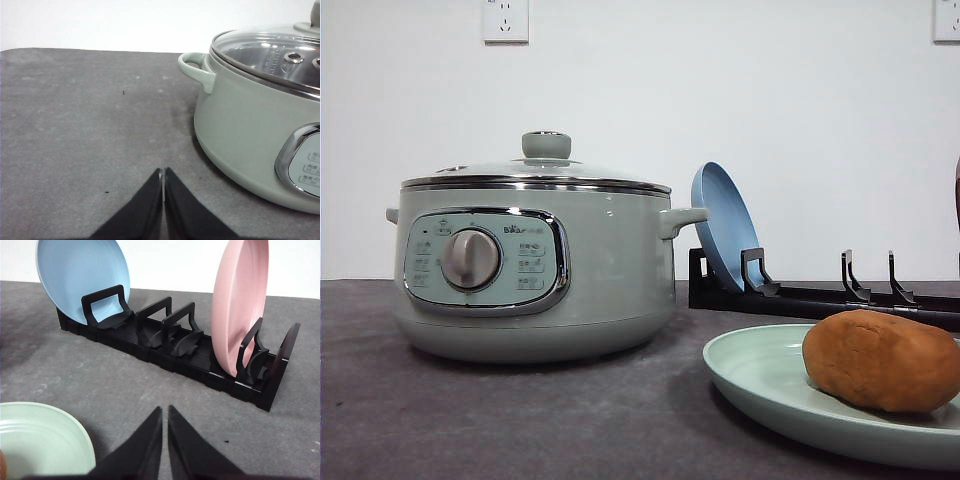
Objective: Transfer potato from steamer to green plate
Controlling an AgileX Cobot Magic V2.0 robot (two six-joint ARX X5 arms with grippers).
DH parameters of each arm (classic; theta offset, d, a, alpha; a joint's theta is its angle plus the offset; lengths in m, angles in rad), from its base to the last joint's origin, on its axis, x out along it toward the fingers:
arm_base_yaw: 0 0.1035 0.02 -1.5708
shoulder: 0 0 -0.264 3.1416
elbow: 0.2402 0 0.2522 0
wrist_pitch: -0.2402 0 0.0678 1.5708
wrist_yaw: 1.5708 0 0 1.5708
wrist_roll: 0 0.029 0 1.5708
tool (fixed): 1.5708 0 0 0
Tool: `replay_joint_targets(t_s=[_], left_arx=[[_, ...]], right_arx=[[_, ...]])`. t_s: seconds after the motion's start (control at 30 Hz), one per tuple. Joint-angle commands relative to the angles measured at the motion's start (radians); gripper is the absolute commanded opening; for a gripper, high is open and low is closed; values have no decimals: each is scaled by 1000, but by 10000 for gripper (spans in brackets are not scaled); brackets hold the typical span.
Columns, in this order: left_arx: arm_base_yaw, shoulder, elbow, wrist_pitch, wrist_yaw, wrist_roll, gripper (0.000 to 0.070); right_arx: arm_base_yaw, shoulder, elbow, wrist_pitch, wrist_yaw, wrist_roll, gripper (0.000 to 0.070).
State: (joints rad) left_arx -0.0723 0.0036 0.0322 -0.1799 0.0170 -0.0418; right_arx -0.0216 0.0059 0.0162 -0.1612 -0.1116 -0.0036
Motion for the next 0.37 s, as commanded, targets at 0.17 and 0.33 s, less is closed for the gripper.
replay_joint_targets(t_s=[0.17,0.33], left_arx=[[1,0,-20,5,-2,11,0],[1,0,-20,5,-2,11,0]], right_arx=[[-2,-2,-5,4,1,-3,7],[-2,-2,-5,4,1,-3,7]])
